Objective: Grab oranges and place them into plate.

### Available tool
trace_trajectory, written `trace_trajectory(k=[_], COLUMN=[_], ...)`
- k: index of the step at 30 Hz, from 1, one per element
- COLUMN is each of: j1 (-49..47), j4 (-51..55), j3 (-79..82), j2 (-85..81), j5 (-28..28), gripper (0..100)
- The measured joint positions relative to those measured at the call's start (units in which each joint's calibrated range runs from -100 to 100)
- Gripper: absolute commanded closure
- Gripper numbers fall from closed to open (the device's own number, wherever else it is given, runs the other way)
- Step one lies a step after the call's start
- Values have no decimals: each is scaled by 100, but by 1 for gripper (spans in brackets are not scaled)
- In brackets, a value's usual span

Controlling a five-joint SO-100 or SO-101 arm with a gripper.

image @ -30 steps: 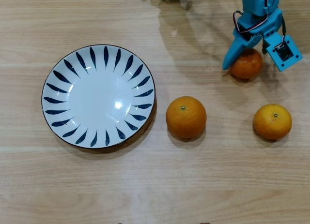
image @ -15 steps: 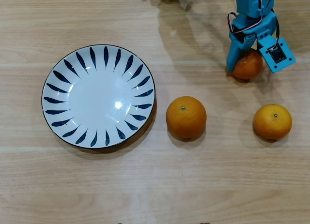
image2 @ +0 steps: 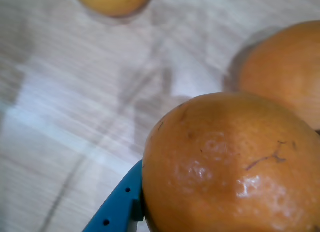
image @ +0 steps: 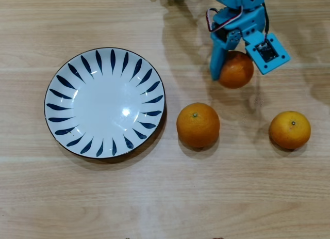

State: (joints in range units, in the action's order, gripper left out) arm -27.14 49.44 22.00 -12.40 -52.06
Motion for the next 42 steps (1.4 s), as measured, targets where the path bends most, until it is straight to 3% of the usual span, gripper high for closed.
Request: trace_trajectory(k=[8,17,19,23,25,30,35,40,42], j1=[1840,3672,3850,3833,3833,3833,3689,2963,2550], j4=[9,-749,-887,-965,-999,-999,-991,-52,620], j3=[947,1718,1718,1709,1602,1532,1399,310,-452], j2=[-1041,-1083,-1024,-728,-677,-626,-626,-609,-618], j5=[934,1534,1581,1591,1591,1591,1591,1591,1591], gripper=[69,68,64,47,46,50,61,75,75])
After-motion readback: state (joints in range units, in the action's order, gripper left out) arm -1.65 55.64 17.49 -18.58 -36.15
